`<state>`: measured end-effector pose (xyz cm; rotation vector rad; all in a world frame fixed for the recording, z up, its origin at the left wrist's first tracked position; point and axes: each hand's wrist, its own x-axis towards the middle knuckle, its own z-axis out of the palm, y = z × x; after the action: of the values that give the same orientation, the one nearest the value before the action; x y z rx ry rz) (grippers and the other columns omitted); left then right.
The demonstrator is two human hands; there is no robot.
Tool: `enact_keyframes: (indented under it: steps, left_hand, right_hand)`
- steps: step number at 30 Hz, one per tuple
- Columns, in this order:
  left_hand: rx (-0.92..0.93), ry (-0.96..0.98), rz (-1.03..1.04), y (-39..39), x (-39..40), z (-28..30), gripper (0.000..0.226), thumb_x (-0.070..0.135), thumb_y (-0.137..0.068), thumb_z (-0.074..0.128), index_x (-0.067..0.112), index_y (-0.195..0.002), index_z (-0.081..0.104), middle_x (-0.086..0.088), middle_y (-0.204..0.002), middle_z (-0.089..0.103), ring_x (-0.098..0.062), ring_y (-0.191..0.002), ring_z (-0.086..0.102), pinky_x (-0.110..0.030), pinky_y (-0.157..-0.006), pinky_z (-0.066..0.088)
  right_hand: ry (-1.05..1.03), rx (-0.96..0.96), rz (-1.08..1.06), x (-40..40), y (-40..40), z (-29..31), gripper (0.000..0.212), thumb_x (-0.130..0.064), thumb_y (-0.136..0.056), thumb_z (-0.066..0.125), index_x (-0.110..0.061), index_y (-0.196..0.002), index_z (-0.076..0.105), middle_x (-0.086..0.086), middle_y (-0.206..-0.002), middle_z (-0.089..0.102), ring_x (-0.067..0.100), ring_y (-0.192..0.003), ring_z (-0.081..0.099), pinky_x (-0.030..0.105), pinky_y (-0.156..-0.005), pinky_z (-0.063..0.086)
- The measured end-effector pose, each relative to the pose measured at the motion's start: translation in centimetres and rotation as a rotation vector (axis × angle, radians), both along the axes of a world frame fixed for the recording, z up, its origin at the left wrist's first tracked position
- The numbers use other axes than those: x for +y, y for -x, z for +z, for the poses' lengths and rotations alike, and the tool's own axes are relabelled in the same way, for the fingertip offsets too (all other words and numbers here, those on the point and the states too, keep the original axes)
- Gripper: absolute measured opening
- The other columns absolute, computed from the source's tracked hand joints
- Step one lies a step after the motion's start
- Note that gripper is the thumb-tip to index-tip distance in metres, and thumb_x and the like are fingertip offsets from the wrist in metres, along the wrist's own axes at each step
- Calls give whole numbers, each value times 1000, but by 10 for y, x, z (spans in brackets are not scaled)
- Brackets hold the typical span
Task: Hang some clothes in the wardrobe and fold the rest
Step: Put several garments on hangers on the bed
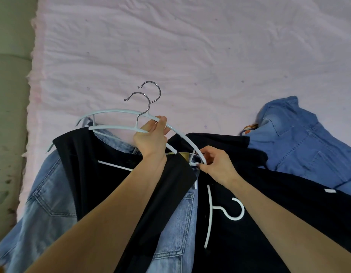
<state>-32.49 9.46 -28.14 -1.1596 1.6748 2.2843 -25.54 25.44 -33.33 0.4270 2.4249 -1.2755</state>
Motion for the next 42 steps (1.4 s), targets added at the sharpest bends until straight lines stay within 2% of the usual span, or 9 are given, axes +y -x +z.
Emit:
enact_keyframes:
  steps: [7,13,19,23,26,31,34,37,42]
  left_hand:
    - [12,-99,3,-3,-7,8,7,15,-86,70,18,-92,69,4,-97,73,-7,-74,72,-10,-46,42]
    - [0,-159,0,-7,-13,2,10,16,-89,67,16,-98,68,5,-93,74,-11,-80,73,-12,-46,40]
    - [6,-204,17,3,-14,2,16,13,-88,67,11,-104,68,0,-98,74,-16,-85,72,-12,-43,37]
    - [-6,-217,35,8,-13,2,16,11,-88,67,10,-104,67,-1,-97,73,-15,-79,72,-11,-42,36]
    - [-19,-196,19,3,-9,-1,15,11,-87,68,10,-103,68,0,-96,73,-11,-73,72,-11,-44,41]
    - [-18,-178,14,6,-3,-2,16,12,-87,69,12,-103,68,2,-96,73,-9,-73,72,-10,-47,44]
    - [-17,-199,-2,8,5,1,13,11,-86,69,14,-99,67,1,-97,72,-13,-77,71,-11,-44,41]
    - [-17,-217,-6,9,10,1,13,9,-85,70,14,-97,67,2,-95,72,-13,-77,72,-11,-43,39]
    - [-33,-218,-30,2,11,-7,12,11,-88,68,14,-99,66,1,-97,73,-11,-77,72,-10,-46,42]
  right_hand:
    - [-95,124,-105,-17,2,2,18,-4,-79,71,-16,-92,68,1,-75,65,9,-66,58,16,-63,50]
    - [-228,117,234,6,27,18,10,-1,-80,71,-4,-90,70,-1,-99,49,13,-83,53,16,-75,46]
    - [-344,-41,485,-5,67,37,6,0,-82,61,-5,-81,66,-8,-66,52,14,-63,52,16,-54,36]
    - [-380,-133,488,-4,76,31,4,-10,-87,59,-5,-87,60,4,-79,54,23,-77,53,29,-61,39]
    - [-463,-208,422,0,72,28,18,-16,-84,66,-10,-99,61,4,-89,58,24,-82,58,31,-70,47]
    - [-101,-108,42,9,52,16,29,12,-79,59,-12,-94,66,2,-78,73,24,-80,70,42,-80,57]
    - [1,-113,-71,10,45,7,35,14,-80,54,-16,-95,65,2,-76,73,26,-82,70,44,-81,56]
    - [-66,-113,45,17,47,3,33,13,-81,51,-14,-92,65,3,-82,70,20,-82,69,40,-77,57]
    - [-301,-96,319,13,47,4,33,9,-76,55,-21,-64,56,2,-74,62,23,-77,64,36,-74,55]
